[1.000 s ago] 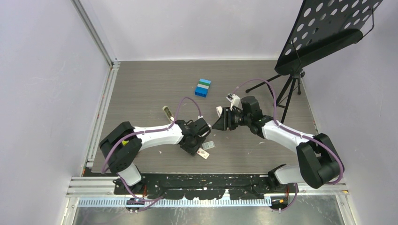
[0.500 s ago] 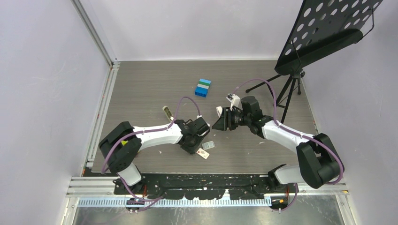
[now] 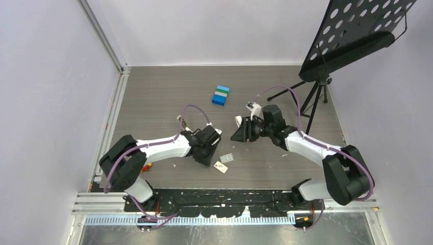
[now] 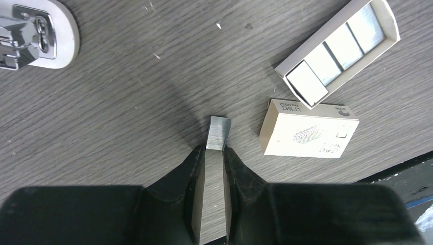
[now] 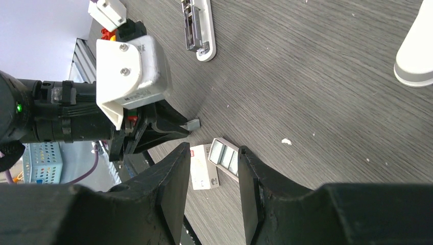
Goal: Load the staples into the stapler
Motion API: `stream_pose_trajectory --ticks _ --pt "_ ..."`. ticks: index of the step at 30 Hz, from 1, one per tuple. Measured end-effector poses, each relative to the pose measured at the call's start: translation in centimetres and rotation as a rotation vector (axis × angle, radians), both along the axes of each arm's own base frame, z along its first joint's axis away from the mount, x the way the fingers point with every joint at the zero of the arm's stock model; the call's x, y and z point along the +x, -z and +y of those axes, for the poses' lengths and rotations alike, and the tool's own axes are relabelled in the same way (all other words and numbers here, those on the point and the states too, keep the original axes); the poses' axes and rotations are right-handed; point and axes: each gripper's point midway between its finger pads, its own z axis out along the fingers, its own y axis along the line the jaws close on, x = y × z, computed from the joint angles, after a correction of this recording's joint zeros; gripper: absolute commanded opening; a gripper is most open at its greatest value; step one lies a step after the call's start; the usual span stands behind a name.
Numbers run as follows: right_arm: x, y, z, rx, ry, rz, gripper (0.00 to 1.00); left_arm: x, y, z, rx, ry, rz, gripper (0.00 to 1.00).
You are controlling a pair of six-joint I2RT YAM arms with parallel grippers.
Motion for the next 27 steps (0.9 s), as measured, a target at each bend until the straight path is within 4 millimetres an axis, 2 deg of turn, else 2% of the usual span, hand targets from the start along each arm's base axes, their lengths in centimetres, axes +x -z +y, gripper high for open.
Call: stream_pose_trajectory --ticks 14,18,27 --pt "0.2 -1.9 1.2 0.099 -0.031 -0.042 0.44 1.1 -0.9 0.9 -0.192 -0.139 -0.076 0.20" --pt "-0.2 -2.7 1.9 0.164 -0.046 -0.048 0.44 1.4 -2.4 0.4 -0.303 -0.162 -0.138 0.21" --pt "-2.0 -4.9 4.4 0.274 -0.130 -0.084 0.45 2.2 -7.1 -1.3 -0.577 -0.156 -0.302 0.22"
